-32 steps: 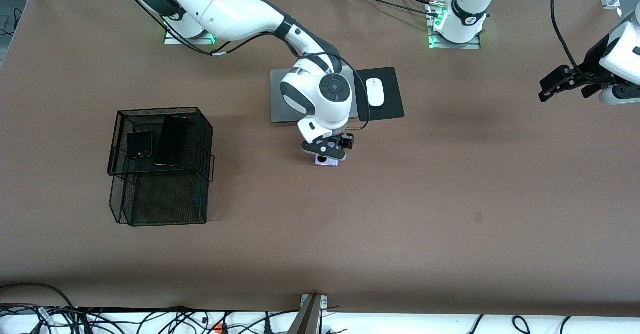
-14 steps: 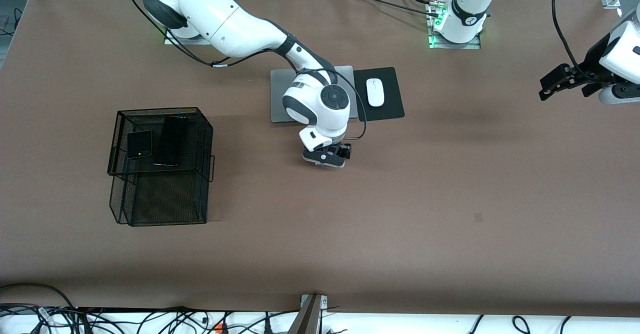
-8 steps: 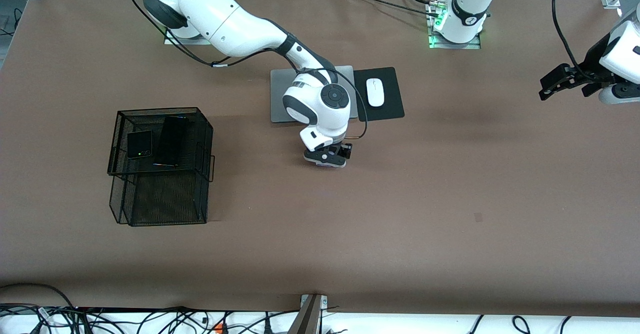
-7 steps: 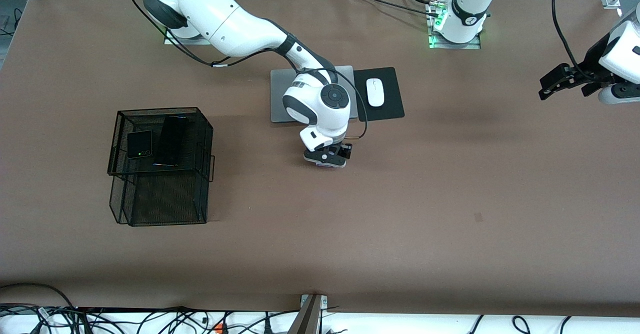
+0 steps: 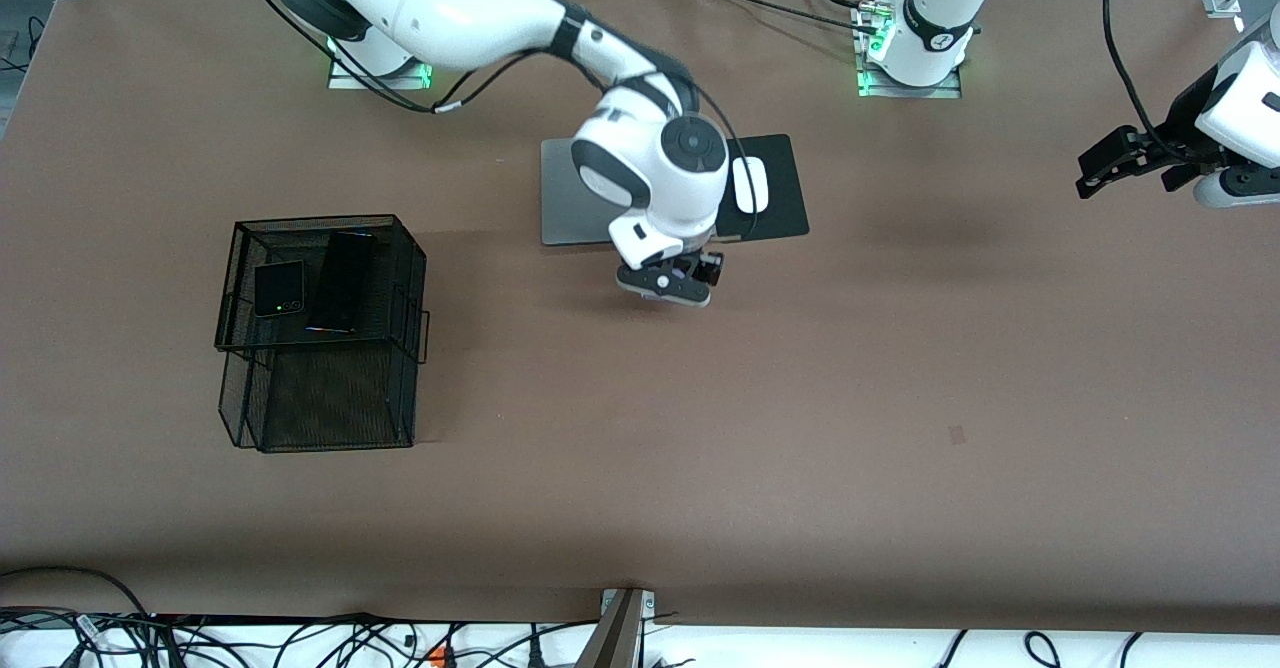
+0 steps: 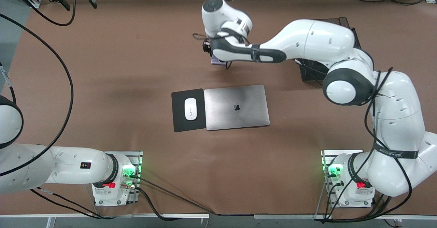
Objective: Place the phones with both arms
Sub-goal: 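Carry the white flip phone to the mesh basket with the right gripper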
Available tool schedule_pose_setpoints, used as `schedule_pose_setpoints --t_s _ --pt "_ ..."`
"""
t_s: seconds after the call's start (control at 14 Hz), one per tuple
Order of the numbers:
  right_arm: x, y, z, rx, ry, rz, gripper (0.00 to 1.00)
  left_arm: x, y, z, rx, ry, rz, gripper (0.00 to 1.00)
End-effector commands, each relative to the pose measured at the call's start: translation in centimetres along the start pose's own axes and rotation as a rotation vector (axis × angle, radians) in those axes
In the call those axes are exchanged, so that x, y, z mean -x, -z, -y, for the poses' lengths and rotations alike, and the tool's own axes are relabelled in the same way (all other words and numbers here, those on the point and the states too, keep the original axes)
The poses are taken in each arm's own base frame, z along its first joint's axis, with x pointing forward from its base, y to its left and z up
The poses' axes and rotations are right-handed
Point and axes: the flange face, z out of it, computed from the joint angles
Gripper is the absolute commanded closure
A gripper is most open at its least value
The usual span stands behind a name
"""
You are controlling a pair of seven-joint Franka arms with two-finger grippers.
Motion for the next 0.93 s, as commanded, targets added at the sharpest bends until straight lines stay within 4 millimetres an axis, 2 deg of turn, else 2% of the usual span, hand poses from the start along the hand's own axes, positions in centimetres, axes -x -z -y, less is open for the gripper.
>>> schedule_pose_setpoints --t_s 0.0,0.21,0.43,0.5,0.64,0.86 --pt "-1.5 5.6 -2.3 0.02 0.051 0.031 1.0 -0.1 0.6 -0.1 0.017 -0.023 0.009 0.0" --pt "-5.3 10.3 -7.1 0.065 0.153 0.085 1.0 -0.1 0.6 -0.1 0.017 -0.023 0.01 0.0" --pt "-10.2 13.2 -13.3 0.115 0.277 0.134 1.0 -0.1 0.6 -0.1 0.017 -0.023 0.01 0.0" --pt "-12.5 13.9 -15.8 0.118 0.304 0.152 1.0 -0.1 0.6 -0.2 0.017 -0.025 0.01 0.0" --pt "-17.8 15.3 -22.2 0.093 0.377 0.177 1.0 -0.1 0.6 -0.2 0.017 -0.025 0.01 0.0" --pt "-25.3 14.4 -32.1 0.031 0.478 0.21 1.0 -0.1 0.6 -0.2 0.017 -0.025 0.01 0.0"
